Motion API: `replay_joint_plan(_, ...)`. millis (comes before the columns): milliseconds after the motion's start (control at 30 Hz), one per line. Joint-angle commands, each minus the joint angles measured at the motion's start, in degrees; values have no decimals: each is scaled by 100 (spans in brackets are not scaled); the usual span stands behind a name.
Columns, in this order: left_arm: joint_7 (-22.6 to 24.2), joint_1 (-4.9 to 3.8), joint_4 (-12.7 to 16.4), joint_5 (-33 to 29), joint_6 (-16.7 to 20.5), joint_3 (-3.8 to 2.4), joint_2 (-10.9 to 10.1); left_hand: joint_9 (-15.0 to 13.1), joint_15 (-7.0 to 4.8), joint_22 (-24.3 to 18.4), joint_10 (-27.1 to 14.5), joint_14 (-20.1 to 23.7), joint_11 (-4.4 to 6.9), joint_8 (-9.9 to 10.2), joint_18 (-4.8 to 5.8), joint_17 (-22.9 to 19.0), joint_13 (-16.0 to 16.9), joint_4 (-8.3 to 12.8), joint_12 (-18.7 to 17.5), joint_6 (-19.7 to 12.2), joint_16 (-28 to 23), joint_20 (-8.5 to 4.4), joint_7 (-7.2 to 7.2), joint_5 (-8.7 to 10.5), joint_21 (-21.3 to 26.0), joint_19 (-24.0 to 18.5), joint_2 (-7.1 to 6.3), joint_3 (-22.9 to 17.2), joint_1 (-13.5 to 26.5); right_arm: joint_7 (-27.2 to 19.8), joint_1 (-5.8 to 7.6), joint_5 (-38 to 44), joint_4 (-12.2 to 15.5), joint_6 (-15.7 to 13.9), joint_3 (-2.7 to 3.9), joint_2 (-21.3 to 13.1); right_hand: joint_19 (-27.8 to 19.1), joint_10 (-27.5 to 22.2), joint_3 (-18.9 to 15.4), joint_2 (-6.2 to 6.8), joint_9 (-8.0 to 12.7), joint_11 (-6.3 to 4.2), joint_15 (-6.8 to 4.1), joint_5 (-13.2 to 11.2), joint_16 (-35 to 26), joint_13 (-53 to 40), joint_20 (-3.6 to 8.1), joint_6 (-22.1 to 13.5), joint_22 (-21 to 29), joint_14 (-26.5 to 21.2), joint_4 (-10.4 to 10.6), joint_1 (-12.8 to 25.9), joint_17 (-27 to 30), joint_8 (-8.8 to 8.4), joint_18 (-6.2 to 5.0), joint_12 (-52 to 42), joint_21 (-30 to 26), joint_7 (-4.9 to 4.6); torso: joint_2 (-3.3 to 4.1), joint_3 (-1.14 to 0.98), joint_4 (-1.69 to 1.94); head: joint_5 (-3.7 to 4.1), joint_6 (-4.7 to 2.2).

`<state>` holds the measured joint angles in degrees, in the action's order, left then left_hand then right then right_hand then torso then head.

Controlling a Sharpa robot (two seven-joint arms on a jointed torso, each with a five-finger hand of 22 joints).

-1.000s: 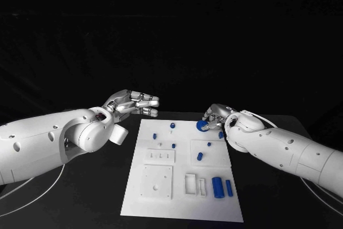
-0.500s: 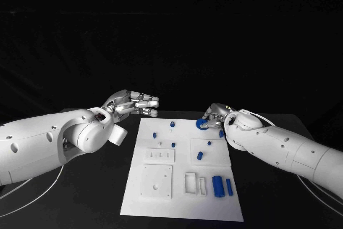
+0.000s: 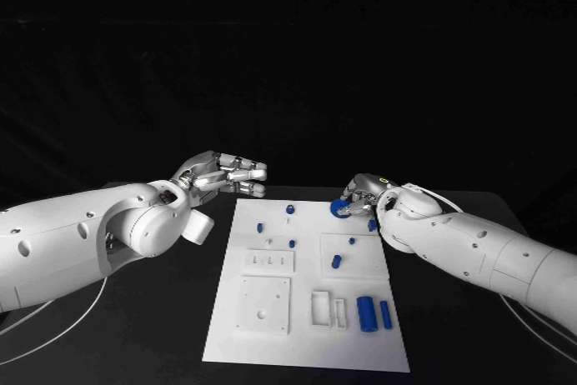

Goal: Assemble the parts on the task board

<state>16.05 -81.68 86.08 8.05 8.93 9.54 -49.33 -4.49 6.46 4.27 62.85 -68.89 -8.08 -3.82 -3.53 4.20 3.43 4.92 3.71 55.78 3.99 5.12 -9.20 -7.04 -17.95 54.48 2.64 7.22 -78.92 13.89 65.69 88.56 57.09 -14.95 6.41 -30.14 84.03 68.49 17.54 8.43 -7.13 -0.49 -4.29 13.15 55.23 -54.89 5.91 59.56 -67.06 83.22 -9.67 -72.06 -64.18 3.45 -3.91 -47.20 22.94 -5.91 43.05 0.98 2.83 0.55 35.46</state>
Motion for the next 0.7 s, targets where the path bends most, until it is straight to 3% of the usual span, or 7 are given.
replay_joint_plan(33, 18, -8, 20, 15, -101, -4, 2, -9, -8, -2, -32, 44, 14, 18, 13, -9, 5, -30, -19, -33, -14, 37, 1, 32, 35, 2, -52, 3, 27, 53, -44, 137, 8, 358, -31, -18, 170, 19, 124, 27, -6, -7, 6, 70, 20, -1, -41, 53, -42, 37, -83, -24, -14, 17, -100, 32, -42, 3, 2, 0, 1, 13, 5)
replay_joint_plan(367, 10, -8, 25, 22, -105, -4, -3, -9, -8, -2, -32, 44, 14, 18, 13, -9, 5, -30, -19, -33, -14, 37, 1, 32, 35, 2, -52, 3, 27, 111, -63, 458, 94, 483, -90, -1, 159, 10, 491, 39, -2, -7, 22, 119, 45, 17, -55, 119, -226, 40, -377, -51, -53, 15, -98, 53, -37, 1, 2, -1, 11, 11, 9)
replay_joint_plan(600, 8, -8, 20, 24, -105, -4, -4, -10, -8, -2, -30, 43, 15, 17, 13, -9, 5, -35, -19, -32, -14, 37, 1, 33, 36, 2, -53, 2, 25, 158, -68, 590, 206, 213, -110, -7, 184, 52, 582, 27, -5, -23, 11, 180, 80, -19, -46, 208, -296, 50, -346, 38, -84, 15, -95, 1, -15, 21, -2, 4, 9, 3, 1)
replay_joint_plan(700, 7, -8, 17, 25, -103, -4, -4, -11, -10, -2, -25, 39, 17, 16, 14, -8, 5, -52, -19, -25, -13, 36, 3, 36, 37, 4, -54, -2, 18, 216, -69, 646, 314, 15, -112, -28, 200, 85, 508, 3, -7, -29, 7, -251, 95, -41, -44, 245, -301, 55, -240, 86, -93, 15, -87, -36, -21, 39, 0, 3, 8, -6, -14)
